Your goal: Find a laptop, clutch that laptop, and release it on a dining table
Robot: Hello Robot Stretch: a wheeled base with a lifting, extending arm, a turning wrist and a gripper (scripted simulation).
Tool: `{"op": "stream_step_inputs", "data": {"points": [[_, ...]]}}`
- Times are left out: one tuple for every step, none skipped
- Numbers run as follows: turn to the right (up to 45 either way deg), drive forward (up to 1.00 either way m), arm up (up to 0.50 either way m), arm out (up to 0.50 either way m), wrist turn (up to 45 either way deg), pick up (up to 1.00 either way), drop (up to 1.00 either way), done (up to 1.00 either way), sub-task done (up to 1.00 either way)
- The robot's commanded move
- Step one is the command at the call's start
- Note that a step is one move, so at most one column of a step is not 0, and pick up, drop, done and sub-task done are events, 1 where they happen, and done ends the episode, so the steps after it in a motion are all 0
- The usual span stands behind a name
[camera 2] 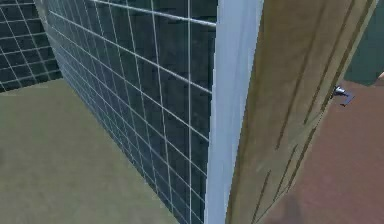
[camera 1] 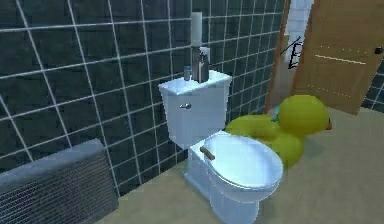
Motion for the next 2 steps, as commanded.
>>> {"op": "stream_step_inputs", "data": {"points": [[45.0,0.00,0.00,0.00,0.0,0.00,0.00,0.00,0.00],[3.0,0.00,0.00,0.00,0.0,0.00,0.00,0.00,0.00]]}}
